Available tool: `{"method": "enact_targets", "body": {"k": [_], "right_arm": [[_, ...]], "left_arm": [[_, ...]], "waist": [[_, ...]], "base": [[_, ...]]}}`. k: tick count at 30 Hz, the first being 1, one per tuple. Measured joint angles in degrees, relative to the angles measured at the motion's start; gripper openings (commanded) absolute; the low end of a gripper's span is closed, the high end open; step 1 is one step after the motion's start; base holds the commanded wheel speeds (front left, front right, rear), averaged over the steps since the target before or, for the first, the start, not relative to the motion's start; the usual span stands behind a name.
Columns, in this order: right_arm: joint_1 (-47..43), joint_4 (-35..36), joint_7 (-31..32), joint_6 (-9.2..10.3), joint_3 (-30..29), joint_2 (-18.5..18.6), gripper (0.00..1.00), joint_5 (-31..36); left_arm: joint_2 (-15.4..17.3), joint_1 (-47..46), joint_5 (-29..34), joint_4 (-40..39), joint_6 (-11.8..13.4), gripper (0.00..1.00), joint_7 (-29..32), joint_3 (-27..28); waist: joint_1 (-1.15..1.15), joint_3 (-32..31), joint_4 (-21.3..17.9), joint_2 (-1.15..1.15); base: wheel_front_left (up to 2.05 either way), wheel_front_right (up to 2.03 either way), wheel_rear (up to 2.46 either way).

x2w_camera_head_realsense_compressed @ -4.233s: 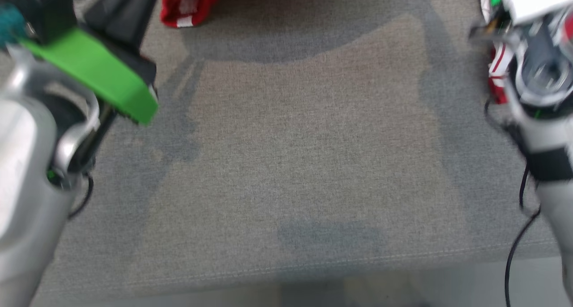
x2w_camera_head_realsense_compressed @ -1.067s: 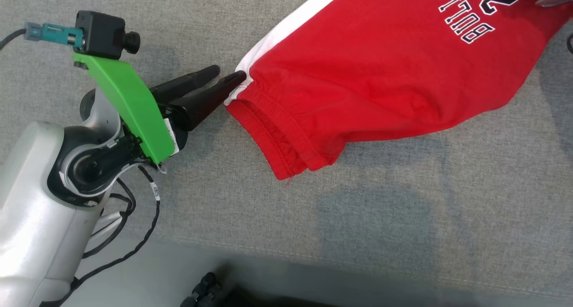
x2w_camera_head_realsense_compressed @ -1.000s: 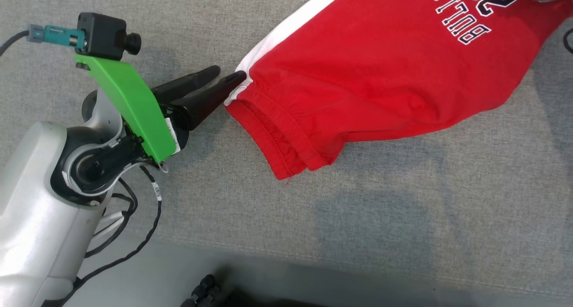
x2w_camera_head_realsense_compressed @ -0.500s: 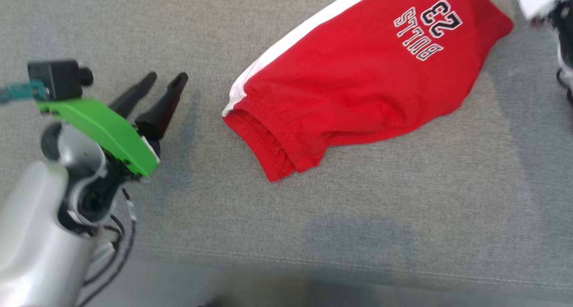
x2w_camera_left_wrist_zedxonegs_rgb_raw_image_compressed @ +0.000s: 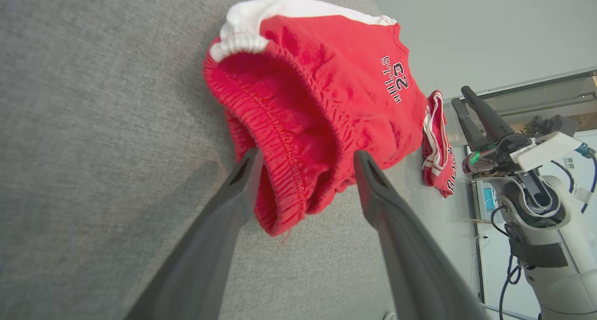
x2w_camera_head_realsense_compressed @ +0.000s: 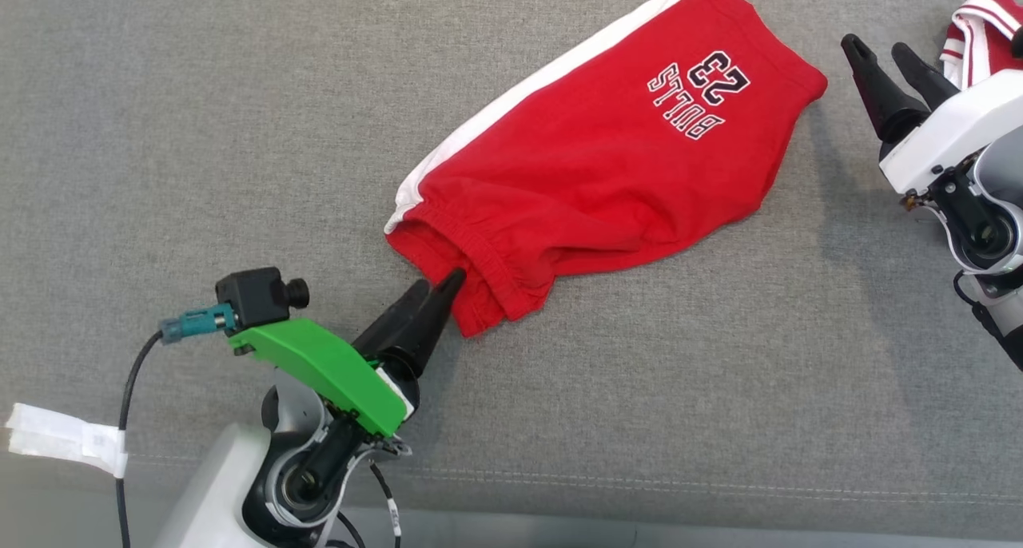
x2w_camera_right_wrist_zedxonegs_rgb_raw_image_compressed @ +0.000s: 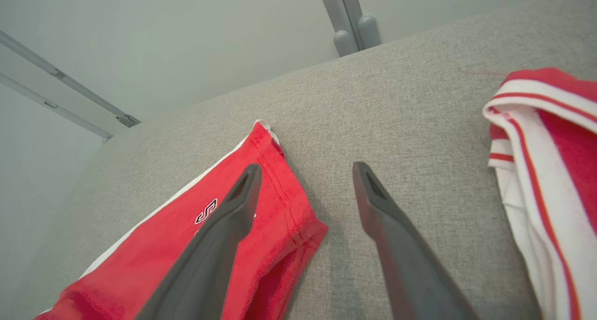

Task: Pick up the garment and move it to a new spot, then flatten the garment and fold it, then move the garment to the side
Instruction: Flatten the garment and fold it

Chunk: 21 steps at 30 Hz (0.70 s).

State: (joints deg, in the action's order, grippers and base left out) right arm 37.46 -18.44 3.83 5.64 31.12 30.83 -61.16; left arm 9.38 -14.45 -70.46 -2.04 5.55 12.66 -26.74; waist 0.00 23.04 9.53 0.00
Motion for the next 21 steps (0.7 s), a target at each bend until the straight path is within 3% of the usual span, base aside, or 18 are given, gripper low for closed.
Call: {"method": "enact_targets", "body": {"k": [21], "right_arm": [[-2.8,-2.4,1.8,-1.11,1.5,-1.9,1.00,-2.6]], "left_arm": [[-3.7,0.6,0.1,0.6,1.1,1.00,0.5,-2.9]], "waist": [[0.00,1.9,0.9,0.00]], "base": [[0.00,0.00,0.00]]}}
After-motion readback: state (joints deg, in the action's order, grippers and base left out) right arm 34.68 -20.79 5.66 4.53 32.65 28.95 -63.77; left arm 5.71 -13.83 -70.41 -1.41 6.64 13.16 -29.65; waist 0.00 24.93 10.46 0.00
